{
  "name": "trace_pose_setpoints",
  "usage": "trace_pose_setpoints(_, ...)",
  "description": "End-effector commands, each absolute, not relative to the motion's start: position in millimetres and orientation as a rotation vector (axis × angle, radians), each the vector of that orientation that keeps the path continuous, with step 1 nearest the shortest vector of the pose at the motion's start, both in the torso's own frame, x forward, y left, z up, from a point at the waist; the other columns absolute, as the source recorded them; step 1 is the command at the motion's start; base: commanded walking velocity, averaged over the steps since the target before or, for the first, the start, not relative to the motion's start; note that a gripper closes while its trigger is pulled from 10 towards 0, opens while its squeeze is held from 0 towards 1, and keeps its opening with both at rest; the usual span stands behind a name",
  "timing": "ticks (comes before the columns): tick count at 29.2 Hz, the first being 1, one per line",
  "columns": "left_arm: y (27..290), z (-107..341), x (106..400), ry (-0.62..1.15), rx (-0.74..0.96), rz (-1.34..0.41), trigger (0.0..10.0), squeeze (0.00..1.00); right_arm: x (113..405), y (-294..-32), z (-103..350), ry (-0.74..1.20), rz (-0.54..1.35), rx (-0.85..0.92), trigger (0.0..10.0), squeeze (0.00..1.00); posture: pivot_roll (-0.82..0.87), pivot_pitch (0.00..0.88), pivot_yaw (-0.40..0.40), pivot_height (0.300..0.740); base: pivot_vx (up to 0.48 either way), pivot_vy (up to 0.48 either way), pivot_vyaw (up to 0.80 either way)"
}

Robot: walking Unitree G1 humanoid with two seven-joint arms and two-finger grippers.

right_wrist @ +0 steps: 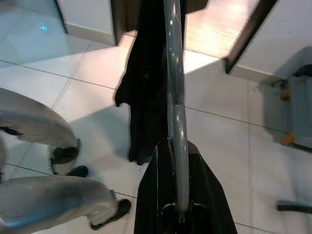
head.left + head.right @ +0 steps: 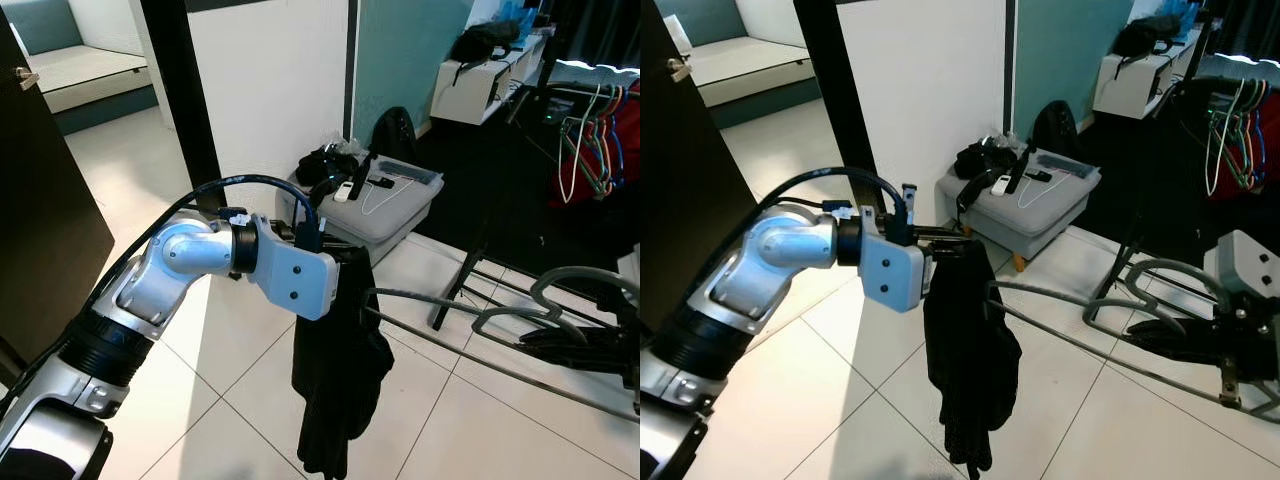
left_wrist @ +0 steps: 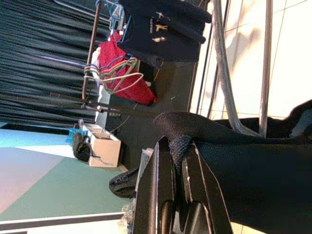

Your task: Hang hanger

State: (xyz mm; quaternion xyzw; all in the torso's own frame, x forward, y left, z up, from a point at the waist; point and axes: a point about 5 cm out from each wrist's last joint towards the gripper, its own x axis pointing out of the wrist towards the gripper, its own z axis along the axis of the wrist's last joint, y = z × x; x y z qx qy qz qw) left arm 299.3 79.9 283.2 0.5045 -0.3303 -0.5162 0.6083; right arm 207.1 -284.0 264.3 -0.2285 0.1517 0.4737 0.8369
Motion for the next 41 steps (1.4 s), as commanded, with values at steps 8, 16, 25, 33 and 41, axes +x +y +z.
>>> trace_pose_setpoints(8, 70.2, 283.0, 290.1, -0.797, 1.143, -1.241, 10.0, 0.00, 236.9, -270.9, 236.2, 0.336, 0.899, -0.469, 10.0, 0.00, -0.07, 0.043, 0.049, 0.740, 0.000, 0.000, 0.00)
trace_pose_setpoints(16, 66.8, 279.9, 287.1, -0.800, 1.128, -1.259, 10.0, 0.00, 246.7, -250.8, 222.3, 0.332, 0.918, -0.407, 10.0, 0.00, -0.07, 0.046, 0.046, 0.740, 0.000, 0.000, 0.00)
trace_pose_setpoints(25, 60.8, 275.3, 282.7, -0.804, 1.099, -1.281, 10.0, 0.00, 266.2, -232.9, 205.7, 0.346, 0.822, -0.299, 10.0, 0.00, -0.08, 0.049, 0.045, 0.740, 0.000, 0.000, 0.00)
trace_pose_setpoints(33, 54.5, 263.4, 274.8, -0.779, 1.022, -1.315, 10.0, 0.00, 305.7, -230.7, 214.9, 0.205, 0.499, 0.052, 10.0, 0.00, -0.07, 0.048, 0.044, 0.740, 0.000, 0.000, 0.00)
trace_pose_setpoints(41, 49.2, 236.6, 264.5, -0.700, 0.948, -1.354, 10.0, 0.00, 332.2, -224.3, 248.4, -0.011, 0.372, 0.545, 10.0, 0.00, -0.07, 0.045, 0.043, 0.740, 0.000, 0.000, 0.00)
